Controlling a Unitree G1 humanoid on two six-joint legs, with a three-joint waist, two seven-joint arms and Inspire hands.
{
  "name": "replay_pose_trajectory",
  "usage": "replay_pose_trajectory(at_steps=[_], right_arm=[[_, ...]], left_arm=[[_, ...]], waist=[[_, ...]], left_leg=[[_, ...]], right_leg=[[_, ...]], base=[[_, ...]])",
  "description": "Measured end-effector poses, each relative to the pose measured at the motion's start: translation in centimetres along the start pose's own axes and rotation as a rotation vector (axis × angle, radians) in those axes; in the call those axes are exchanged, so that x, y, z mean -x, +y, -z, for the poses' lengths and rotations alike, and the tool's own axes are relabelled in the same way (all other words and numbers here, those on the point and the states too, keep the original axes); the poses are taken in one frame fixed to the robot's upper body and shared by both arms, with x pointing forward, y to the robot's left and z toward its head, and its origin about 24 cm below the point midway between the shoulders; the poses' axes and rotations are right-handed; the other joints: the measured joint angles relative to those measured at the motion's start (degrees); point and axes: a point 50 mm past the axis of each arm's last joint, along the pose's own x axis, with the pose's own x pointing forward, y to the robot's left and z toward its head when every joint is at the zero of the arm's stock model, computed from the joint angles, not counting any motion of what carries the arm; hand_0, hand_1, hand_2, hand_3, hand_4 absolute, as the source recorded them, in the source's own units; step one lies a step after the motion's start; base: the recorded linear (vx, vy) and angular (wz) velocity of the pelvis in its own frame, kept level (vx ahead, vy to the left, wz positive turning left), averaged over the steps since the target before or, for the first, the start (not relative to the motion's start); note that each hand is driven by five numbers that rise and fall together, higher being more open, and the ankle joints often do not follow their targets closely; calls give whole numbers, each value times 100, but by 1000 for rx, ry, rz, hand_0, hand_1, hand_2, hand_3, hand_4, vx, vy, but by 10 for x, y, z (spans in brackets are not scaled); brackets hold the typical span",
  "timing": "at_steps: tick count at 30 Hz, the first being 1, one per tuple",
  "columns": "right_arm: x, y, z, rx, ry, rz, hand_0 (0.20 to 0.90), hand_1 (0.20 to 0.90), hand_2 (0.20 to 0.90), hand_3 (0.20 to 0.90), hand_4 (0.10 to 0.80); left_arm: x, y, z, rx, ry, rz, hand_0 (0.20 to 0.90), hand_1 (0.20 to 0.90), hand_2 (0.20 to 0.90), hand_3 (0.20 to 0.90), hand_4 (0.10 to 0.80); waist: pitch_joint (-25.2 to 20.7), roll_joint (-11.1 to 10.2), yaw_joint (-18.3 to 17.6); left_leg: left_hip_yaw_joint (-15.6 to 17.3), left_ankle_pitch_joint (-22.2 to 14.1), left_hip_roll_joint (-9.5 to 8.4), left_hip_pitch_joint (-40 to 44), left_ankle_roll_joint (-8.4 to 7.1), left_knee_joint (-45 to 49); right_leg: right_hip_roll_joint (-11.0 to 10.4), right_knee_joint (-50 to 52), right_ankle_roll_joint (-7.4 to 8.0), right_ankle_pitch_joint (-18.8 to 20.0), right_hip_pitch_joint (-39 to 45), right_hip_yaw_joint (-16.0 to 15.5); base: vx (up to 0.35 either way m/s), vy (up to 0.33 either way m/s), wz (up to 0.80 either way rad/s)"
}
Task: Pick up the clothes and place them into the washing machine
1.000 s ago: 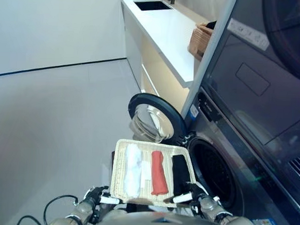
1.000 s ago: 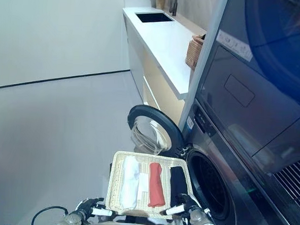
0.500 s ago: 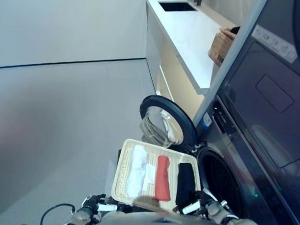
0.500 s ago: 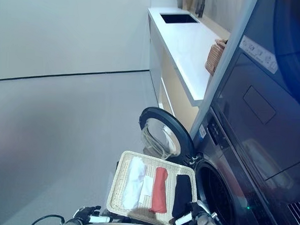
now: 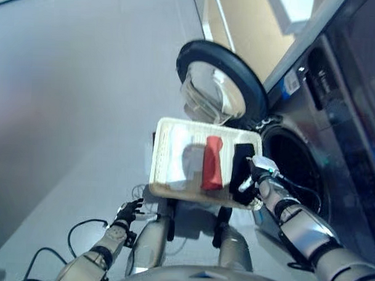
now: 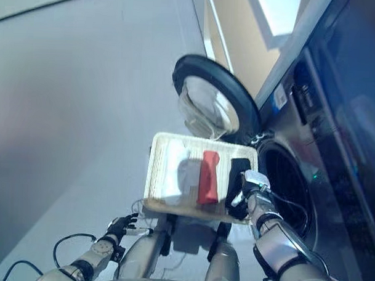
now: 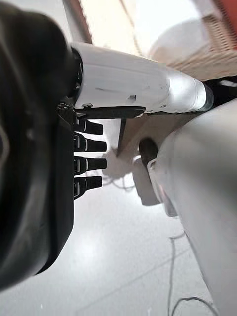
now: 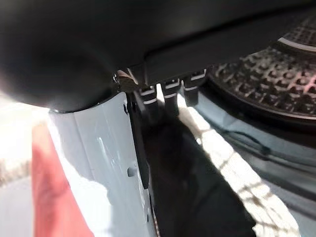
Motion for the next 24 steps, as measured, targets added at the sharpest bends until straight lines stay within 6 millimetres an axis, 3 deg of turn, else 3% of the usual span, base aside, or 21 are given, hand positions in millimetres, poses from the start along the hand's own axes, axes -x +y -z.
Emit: replay_pose_trajectory(at_steps=[3,13,19,24], right_arm=[[-3,-11,-2,19,-7,29,900,900,900,900,800],[-12,-64,-2,101,-21,188,900,900,900,900,800],[-13,-84,2,163,-21,258,900,900,900,900,800],[-13,-115,4,170,-13,365,900,900,900,900,800]], left_arm=[[-2,1,-10,13,-28,-11,900,900,900,900,800],[-7,2,-48,54,-168,-18,900,900,900,900,800],[-7,1,-54,99,-189,-28,900,900,900,900,800],[-6,0,-65,133,-237,-18,900,900,900,900,800]], waist=[[142,41,-3],[357,73,1],[426,127,7],[511,199,29]], left_leg=[[18,40,-29,-81,55,4],[1,39,-64,-531,71,135],[2,53,-96,-800,59,210],[-19,135,-138,-1191,69,232]], right_leg=[[-24,25,62,40,-83,20],[-59,270,52,34,-631,122],[-101,392,47,27,-918,149],[-139,522,49,33,-1345,198]], base=[[0,0,0],[-7,3,-2],[-1,-1,-1],[-33,-3,7]])
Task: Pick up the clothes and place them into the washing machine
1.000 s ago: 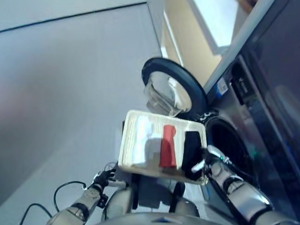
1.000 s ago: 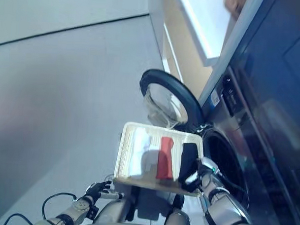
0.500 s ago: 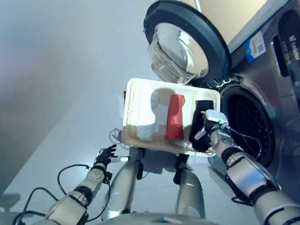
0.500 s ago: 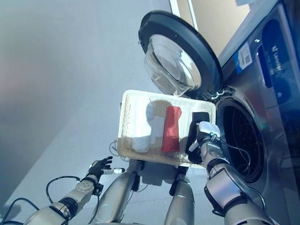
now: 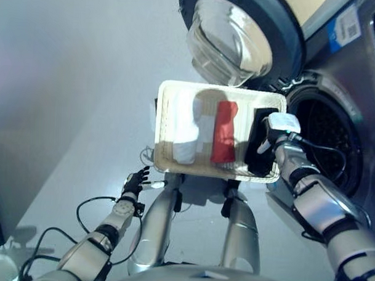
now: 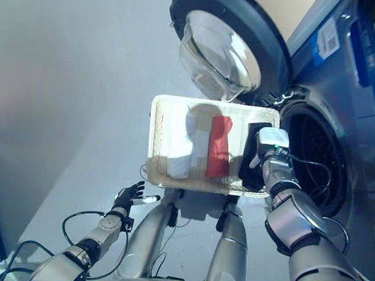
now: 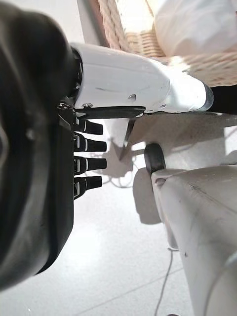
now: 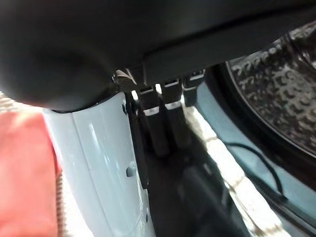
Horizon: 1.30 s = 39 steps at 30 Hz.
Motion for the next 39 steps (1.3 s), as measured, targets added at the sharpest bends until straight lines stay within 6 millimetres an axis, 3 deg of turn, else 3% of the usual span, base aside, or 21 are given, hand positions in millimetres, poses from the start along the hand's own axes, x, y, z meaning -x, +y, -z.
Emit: replay_pose_trajectory(at_steps=[5,12,19,24,26,27,39], right_arm=[[-8,-28,5,33,7,126,900,900,900,900,800],[-16,-63,14,47,42,252,900,900,900,900,800],[-15,-65,12,45,37,299,900,900,900,900,800],[-13,-55,6,68,40,294,900,900,900,900,800],[-12,-48,3,78,42,275,625,625,625,625,604],[-11,-46,1,84,41,269,200,200,200,200,300],[-6,-27,-7,101,14,220,200,200,200,200,300]], left_arm=[[-3,-3,-12,1,-40,6,900,900,900,900,800],[-7,-2,-31,21,-106,-2,900,900,900,900,800],[-7,3,-35,28,-130,-29,900,900,900,900,800],[-6,3,-34,38,-137,-32,900,900,900,900,800],[-5,2,-29,37,-125,-30,900,900,900,900,800],[-4,1,-27,38,-119,-29,900,900,900,900,800],[-2,-2,-20,21,-102,-26,900,900,900,900,800]], waist=[[111,-5,57],[107,-27,118],[-17,-58,118],[-169,-64,118],[-346,-76,118],[-373,-74,121],[-515,-46,139]], left_leg=[[-20,-86,-29,-554,-13,438],[-157,-540,-84,-1678,-94,1763],[-149,-865,-99,-2361,-73,2699],[-133,-949,-131,-2586,-42,2979],[-146,-952,-176,-2690,-37,2976],[-144,-944,-190,-2696,-47,2982],[-148,-942,-195,-2693,-60,2958]], right_leg=[[-59,557,-46,-170,-585,71],[-249,1795,-208,-733,-1579,114],[-312,2523,-221,-921,-2177,257],[-356,2758,-178,-990,-2390,327],[-381,2791,-168,-998,-2513,346],[-393,2814,-170,-996,-2533,358],[-399,2830,-202,-1015,-2547,355]], base=[[9,-22,9],[1,19,17],[4,20,-3],[0,2,1],[3,2,5],[4,3,3],[2,2,1]])
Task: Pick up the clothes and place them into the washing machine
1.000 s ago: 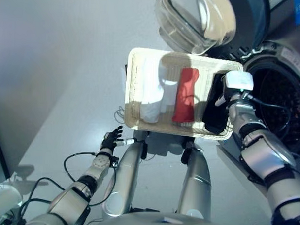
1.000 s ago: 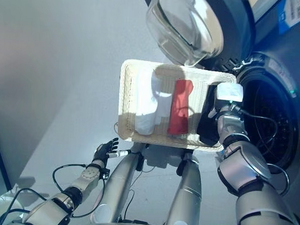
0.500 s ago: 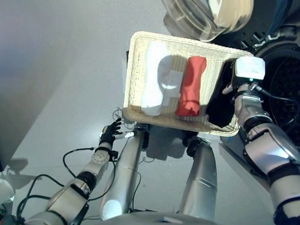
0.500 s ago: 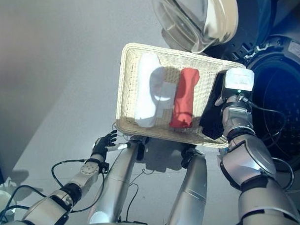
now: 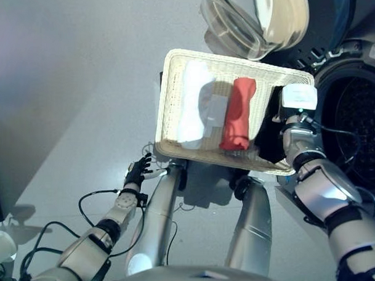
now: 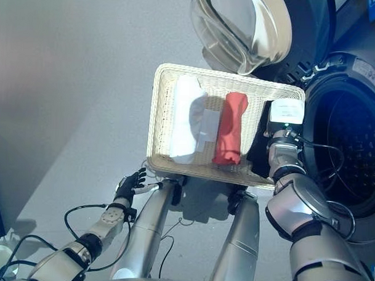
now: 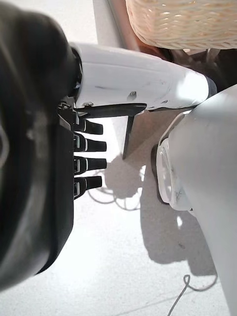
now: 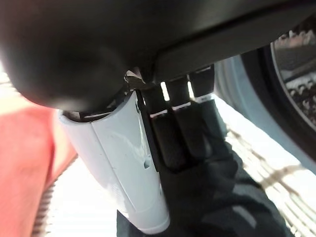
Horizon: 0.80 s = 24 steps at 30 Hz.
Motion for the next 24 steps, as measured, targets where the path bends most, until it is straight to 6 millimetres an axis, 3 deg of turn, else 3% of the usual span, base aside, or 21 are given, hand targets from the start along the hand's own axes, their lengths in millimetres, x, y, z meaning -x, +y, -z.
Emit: replay_pose_trajectory(at_steps=[11,24], right_arm=[[17,28,-1,-5,-16,-99,200,200,200,200,300],[44,65,-8,-207,52,-270,200,200,200,200,300]], left_arm=[[3,-4,8,3,31,-1,900,900,900,900,800],[15,0,36,-9,114,-32,900,900,900,900,800]], waist=[[-25,18,134],[81,-38,9]], left_leg=[[61,66,14,472,48,-374],[145,331,109,2104,123,-1641]], right_leg=[[64,-333,63,49,388,1],[237,-1753,218,503,2027,-152]], base=[[8,-2,-1],[39,-6,-9]])
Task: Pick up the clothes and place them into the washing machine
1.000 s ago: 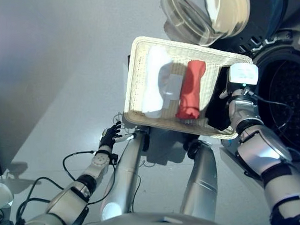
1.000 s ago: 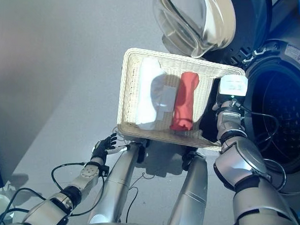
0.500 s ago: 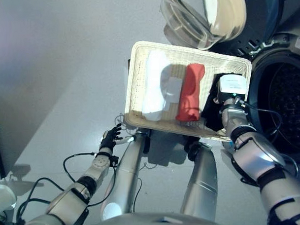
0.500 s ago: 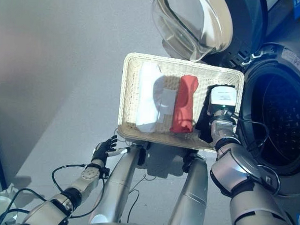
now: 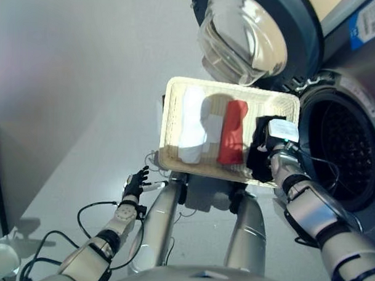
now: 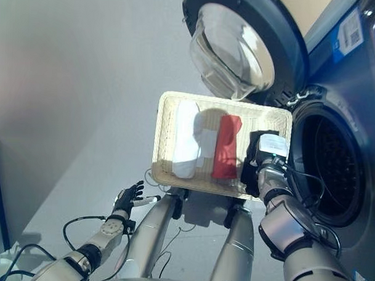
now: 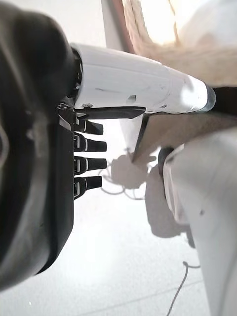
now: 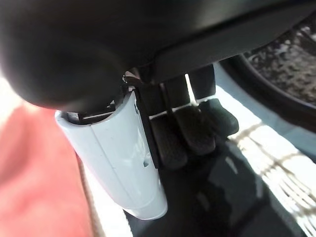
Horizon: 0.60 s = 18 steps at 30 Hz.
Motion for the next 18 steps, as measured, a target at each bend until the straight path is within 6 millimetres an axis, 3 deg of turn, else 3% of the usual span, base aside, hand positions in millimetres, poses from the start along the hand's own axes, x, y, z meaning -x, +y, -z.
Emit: replay_pose_trajectory(at_steps=[7,10,13,16,17,18], right_arm=[[4,8,7,-419,175,-9,200,200,200,200,300],[9,16,18,-788,323,12,200,200,200,200,300],[19,32,30,-938,426,-8,200,200,200,200,300],[24,39,35,-968,465,-19,200,200,200,200,300],[25,42,35,-967,463,-31,219,219,219,219,314],[26,43,34,-955,456,-47,420,420,420,420,457]], left_arm=[[4,9,14,7,44,-35,900,900,900,900,800],[6,12,20,6,62,-46,900,900,900,900,800],[8,15,25,0,73,-55,900,900,900,900,800],[9,17,26,-14,73,-57,900,900,900,900,800],[9,17,26,-14,74,-58,900,900,900,900,800],[9,17,27,-21,75,-56,900,900,900,900,800]], waist=[[53,-72,-193],[57,-76,-211],[54,-73,-198],[53,-71,-207],[53,-70,-204],[52,-69,-200]], left_leg=[[25,293,15,1074,2,-950],[69,436,20,1399,56,-1264],[79,451,12,1629,52,-1398],[94,452,6,1654,52,-1409],[99,452,7,1653,53,-1408],[109,451,8,1649,52,-1408]], right_leg=[[89,-1109,46,419,1127,-145],[124,-1508,112,646,1478,-158],[129,-1709,128,688,1722,-180],[126,-1727,140,708,1750,-173],[125,-1722,137,709,1743,-168],[126,-1713,136,708,1724,-154]], base=[[40,-7,-9],[47,-15,-10],[16,0,-3],[0,0,0],[-24,5,-3],[-27,-12,-6]])
